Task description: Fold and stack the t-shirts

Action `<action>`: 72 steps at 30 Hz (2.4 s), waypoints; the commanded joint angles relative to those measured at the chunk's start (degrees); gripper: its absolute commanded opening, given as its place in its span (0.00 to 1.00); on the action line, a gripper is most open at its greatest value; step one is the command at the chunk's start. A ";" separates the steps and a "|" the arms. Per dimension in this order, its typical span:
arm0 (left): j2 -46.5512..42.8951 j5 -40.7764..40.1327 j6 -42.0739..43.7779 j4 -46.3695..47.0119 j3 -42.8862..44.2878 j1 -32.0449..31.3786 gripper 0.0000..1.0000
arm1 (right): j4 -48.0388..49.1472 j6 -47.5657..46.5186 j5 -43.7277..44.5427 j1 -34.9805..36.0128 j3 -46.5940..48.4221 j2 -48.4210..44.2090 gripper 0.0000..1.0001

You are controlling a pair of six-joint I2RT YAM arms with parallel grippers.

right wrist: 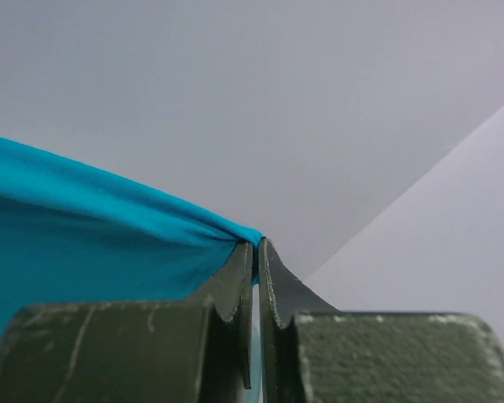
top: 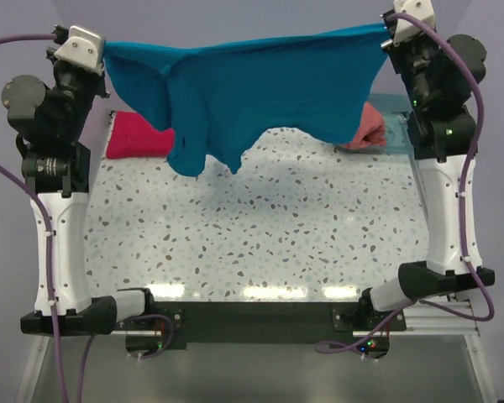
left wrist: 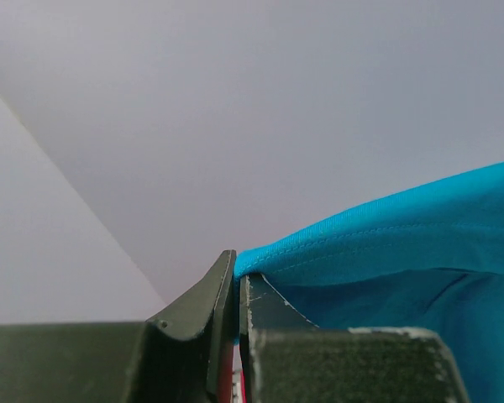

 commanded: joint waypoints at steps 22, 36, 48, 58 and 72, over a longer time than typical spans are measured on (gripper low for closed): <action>27.45 -0.34 -4.65 15.65 25.97 0.77 0.00 | 10.00 13.40 7.07 -0.32 27.28 23.83 0.00; 9.46 8.42 4.71 28.58 -6.57 0.95 0.00 | 24.09 1.57 -12.84 -0.50 -11.42 6.79 0.00; -12.09 22.50 33.26 -8.40 -51.52 -2.65 0.00 | 0.63 -18.39 -20.70 -0.33 -55.65 -11.06 0.00; -4.97 22.32 55.17 -49.49 -51.97 -7.47 0.03 | -23.18 -31.40 -18.76 0.11 -65.59 -12.02 0.00; -9.82 20.67 61.17 -59.07 -51.27 -20.14 0.59 | -41.83 -37.59 -20.25 0.38 -71.33 -24.70 0.73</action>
